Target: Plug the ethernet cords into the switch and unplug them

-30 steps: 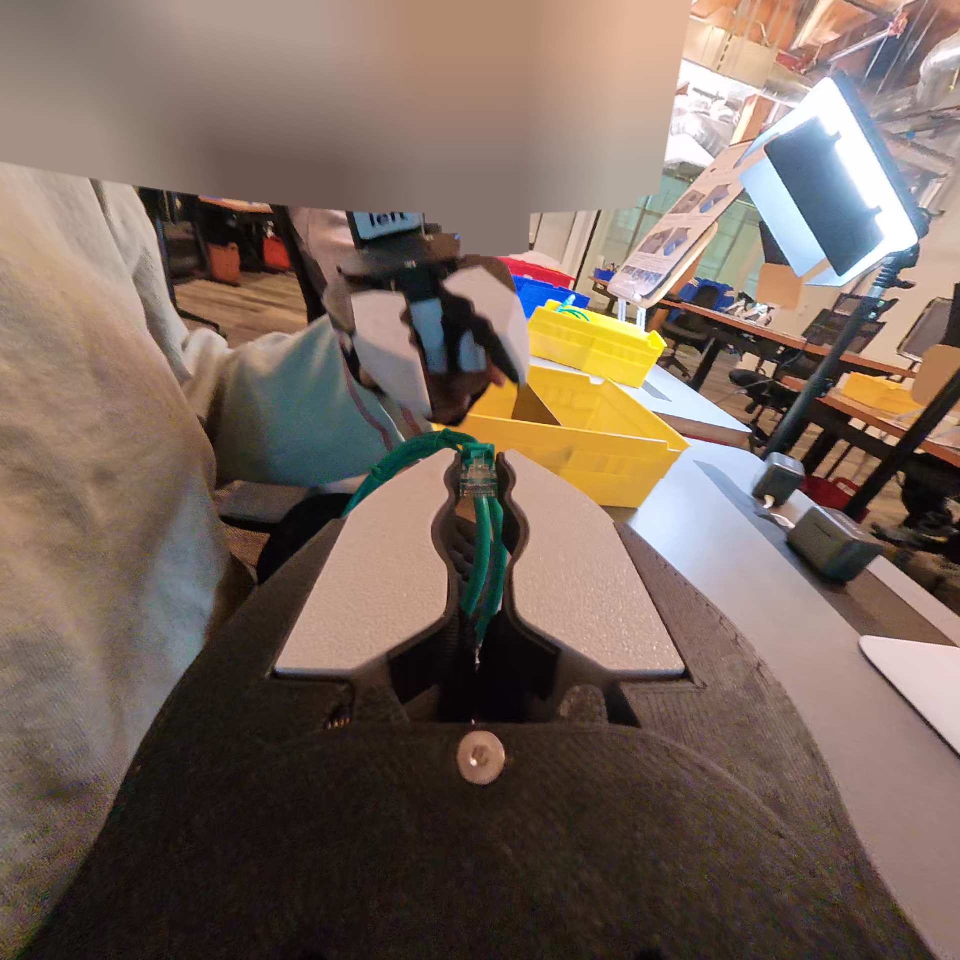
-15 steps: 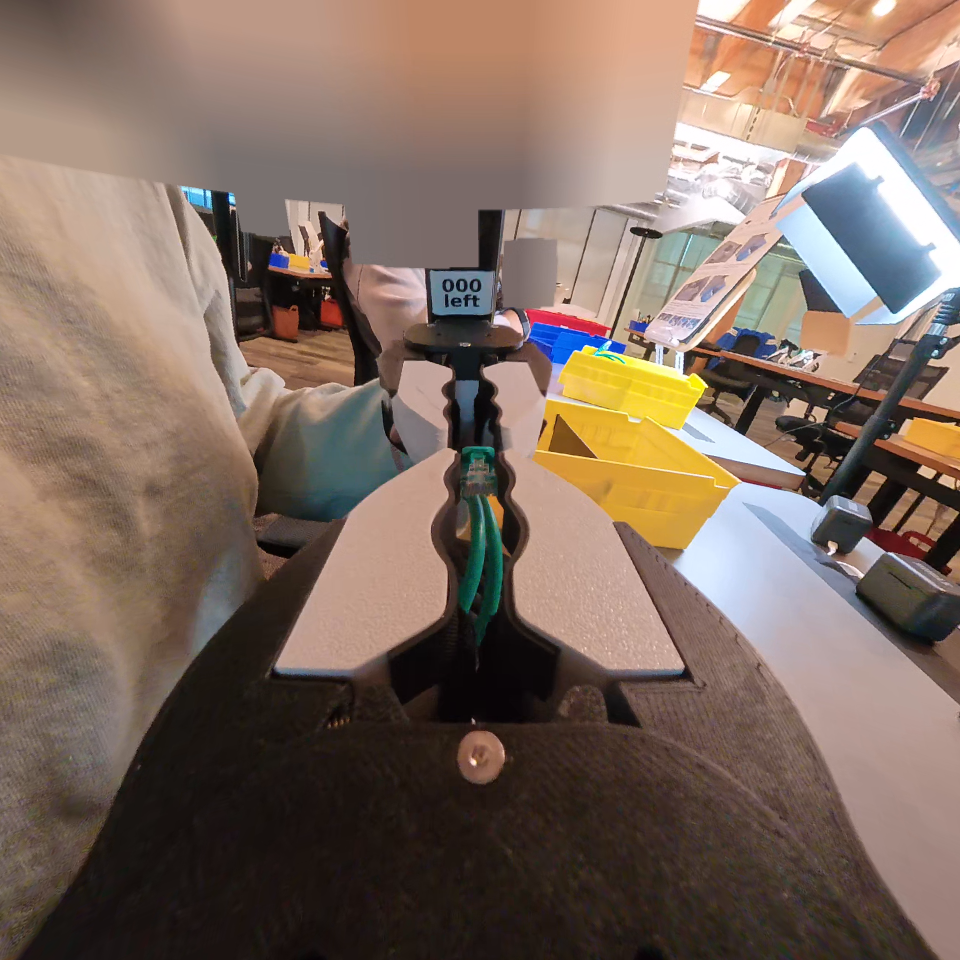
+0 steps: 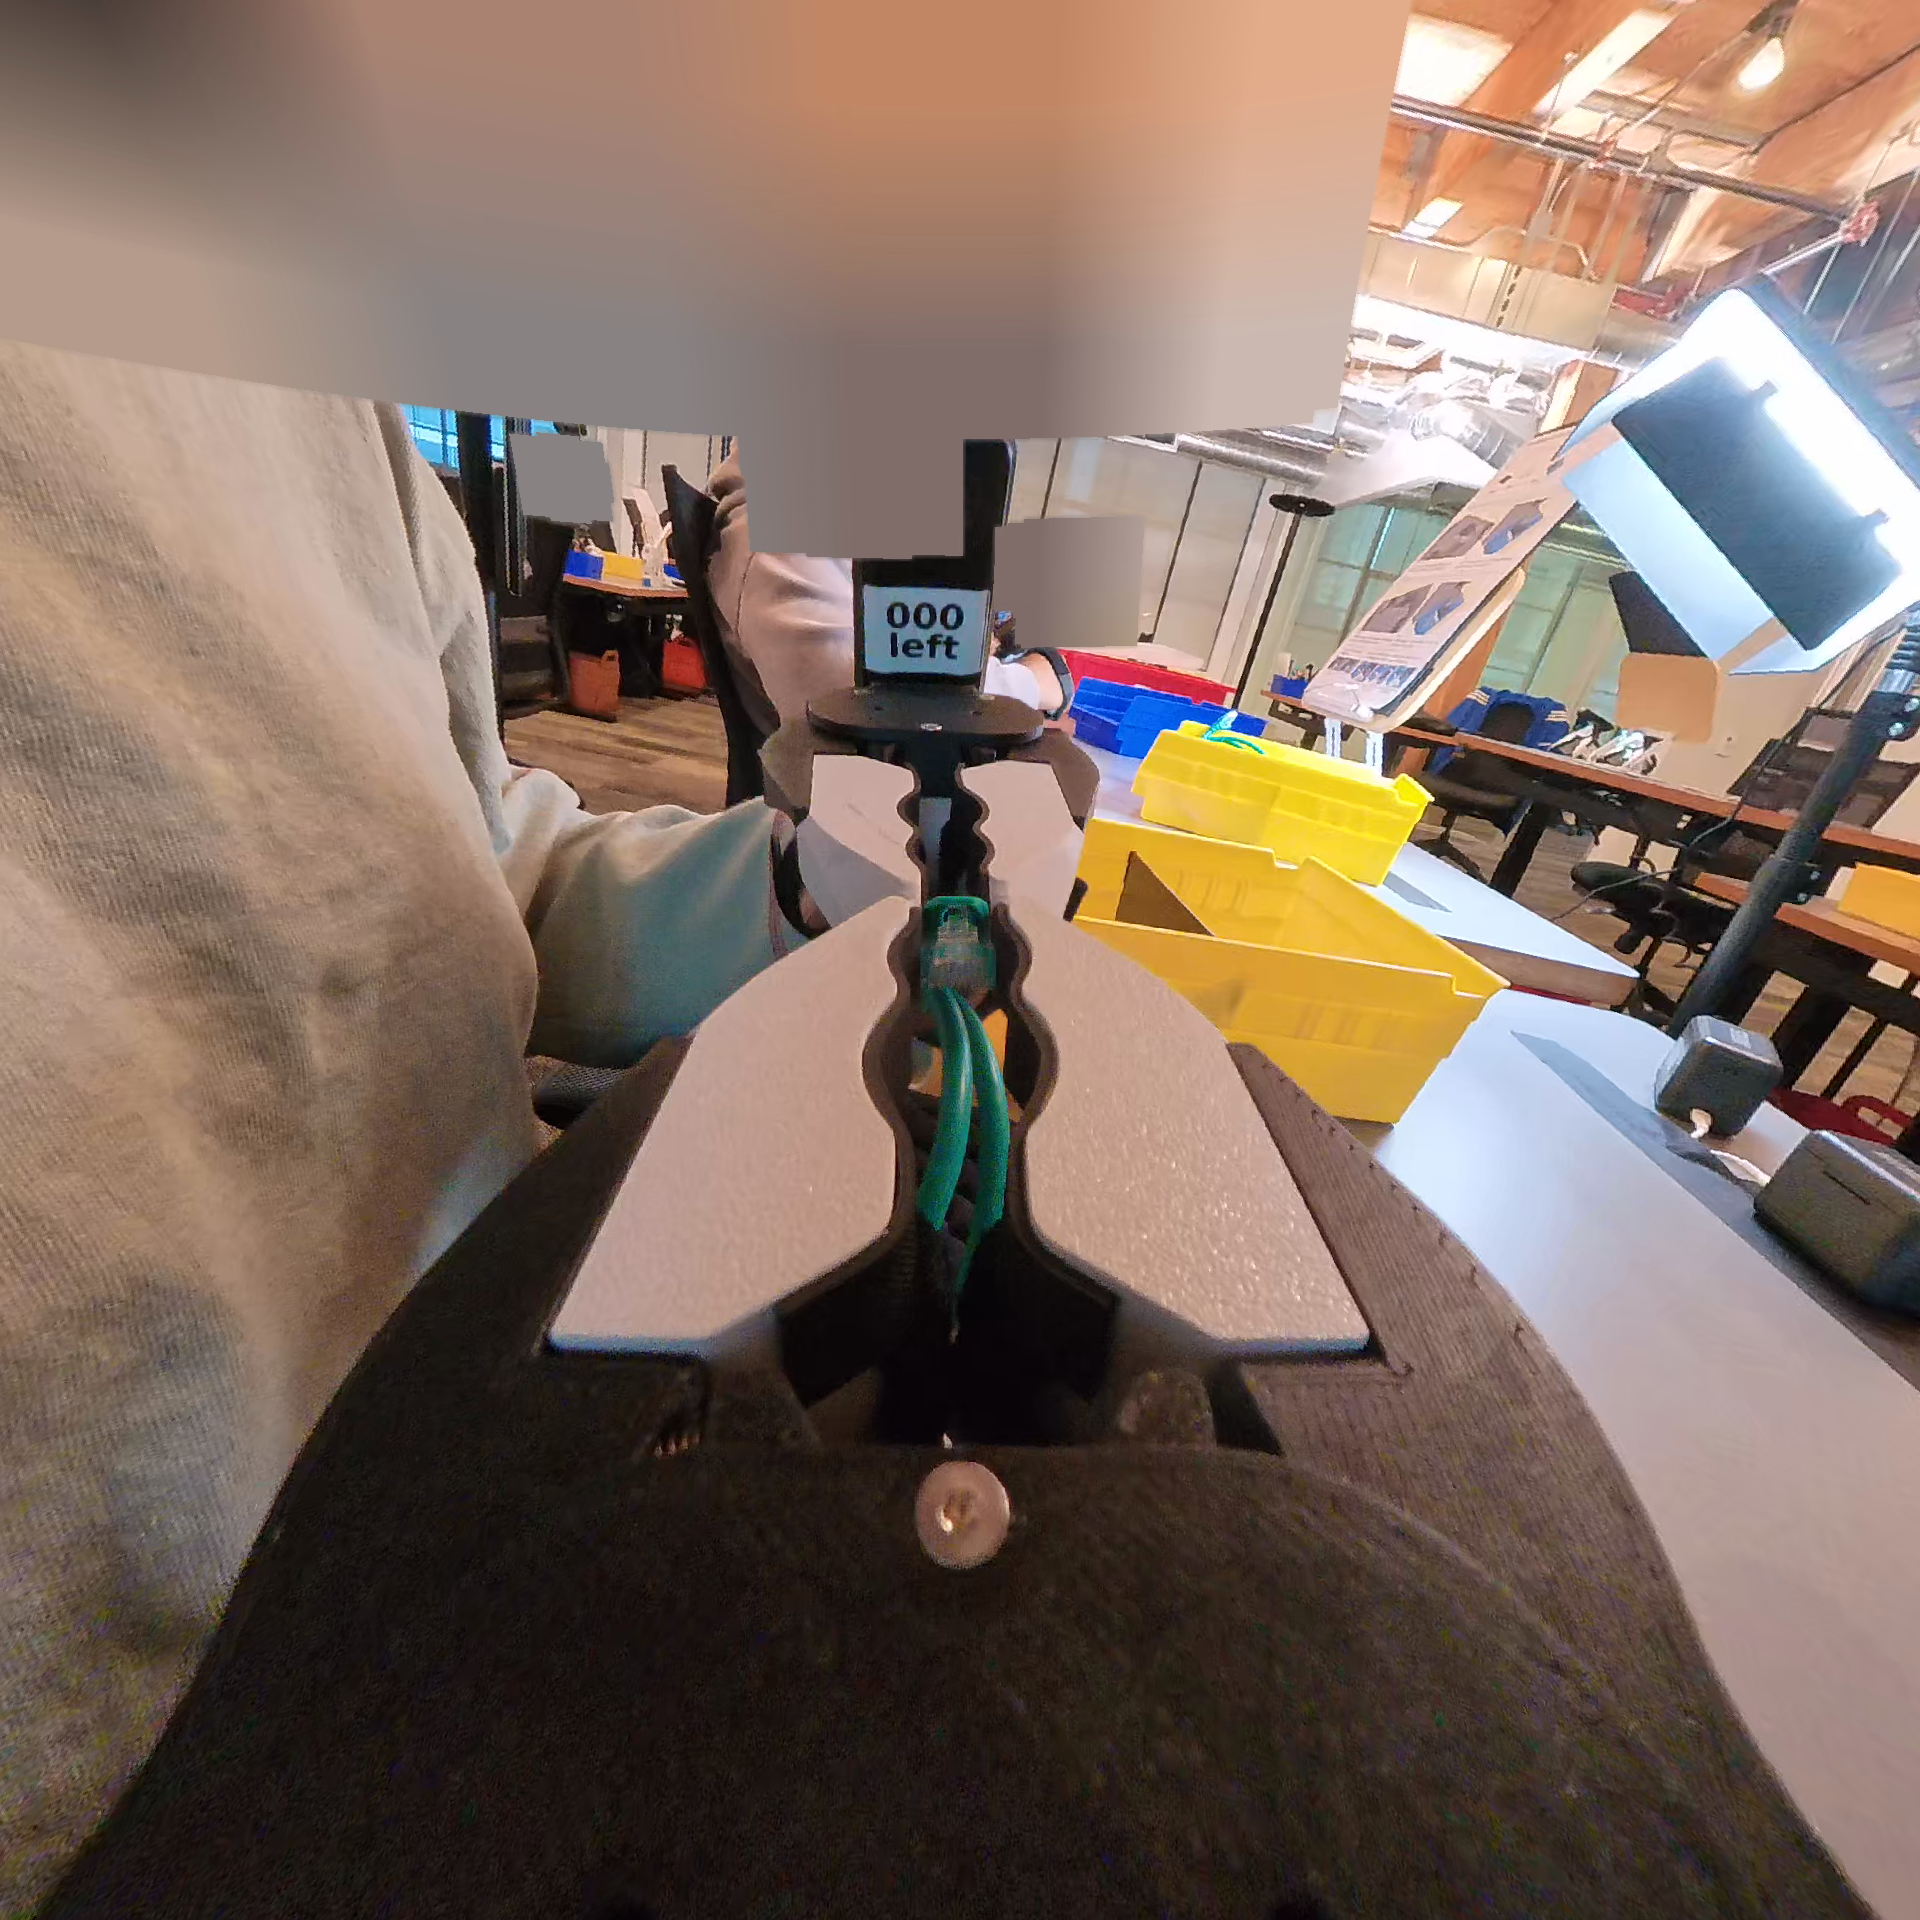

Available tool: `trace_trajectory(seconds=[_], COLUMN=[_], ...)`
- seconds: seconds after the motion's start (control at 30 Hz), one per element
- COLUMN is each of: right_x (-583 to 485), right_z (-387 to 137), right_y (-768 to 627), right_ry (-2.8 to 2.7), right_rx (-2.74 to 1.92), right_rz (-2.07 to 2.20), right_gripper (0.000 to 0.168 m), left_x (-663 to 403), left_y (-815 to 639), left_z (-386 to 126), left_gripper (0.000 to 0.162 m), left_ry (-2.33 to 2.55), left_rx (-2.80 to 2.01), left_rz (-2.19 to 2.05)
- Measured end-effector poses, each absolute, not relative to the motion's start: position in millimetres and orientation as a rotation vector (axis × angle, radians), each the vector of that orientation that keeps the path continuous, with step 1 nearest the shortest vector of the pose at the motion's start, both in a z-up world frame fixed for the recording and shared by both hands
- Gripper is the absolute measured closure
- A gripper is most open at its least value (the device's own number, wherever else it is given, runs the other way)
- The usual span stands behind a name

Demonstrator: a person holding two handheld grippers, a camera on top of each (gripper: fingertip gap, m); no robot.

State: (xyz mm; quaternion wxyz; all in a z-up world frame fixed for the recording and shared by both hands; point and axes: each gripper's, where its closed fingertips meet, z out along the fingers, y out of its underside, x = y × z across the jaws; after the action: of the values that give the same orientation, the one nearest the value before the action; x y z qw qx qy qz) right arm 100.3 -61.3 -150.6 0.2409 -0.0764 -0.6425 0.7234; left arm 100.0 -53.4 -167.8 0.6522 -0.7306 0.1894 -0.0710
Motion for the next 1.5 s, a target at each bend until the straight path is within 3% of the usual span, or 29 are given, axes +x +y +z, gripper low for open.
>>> trace_trajectory(seconds=[0.37, 0.47, 0.53, 0.63, 0.9, 0.97, 1.5], right_x=[95, 84, 74, 66, 53, 51, 71], right_z=[-178, -203, -234, -275, -333, -332, -265], right_y=[-61, -30, 3, 41, 36, 30, 6], right_ry=[-1.900, -2.096, -2.281, -2.485, -2.756, -2.759, -2.597], right_rx=[-0.304, -0.451, -0.558, -0.595, -0.636, -0.629, -0.557], right_rz=[1.919, 1.626, 1.321, 0.990, 0.871, 0.938, 1.044], right_gripper=[0.153, 0.097, 0.080, 0.083, 0.076, 0.098, 0.099], left_x=[92, 79, 68, 60, 56, 54, 57], left_y=[-64, -78, -85, -91, -84, -83, -51], left_z=[-188, -193, -195, -200, -212, -215, -253], left_gripper=[0.152, 0.152, 0.152, 0.152, 0.152, 0.151, 0.152], left_ry=[0.450, 0.423, 0.388, 0.363, 0.330, 0.323, 0.445], left_rx=[-1.868, -1.933, -1.956, -1.986, -2.016, -2.032, -2.221], left_rz=[-0.067, 0.007, 0.047, 0.059, 0.015, 0.020, 0.145])
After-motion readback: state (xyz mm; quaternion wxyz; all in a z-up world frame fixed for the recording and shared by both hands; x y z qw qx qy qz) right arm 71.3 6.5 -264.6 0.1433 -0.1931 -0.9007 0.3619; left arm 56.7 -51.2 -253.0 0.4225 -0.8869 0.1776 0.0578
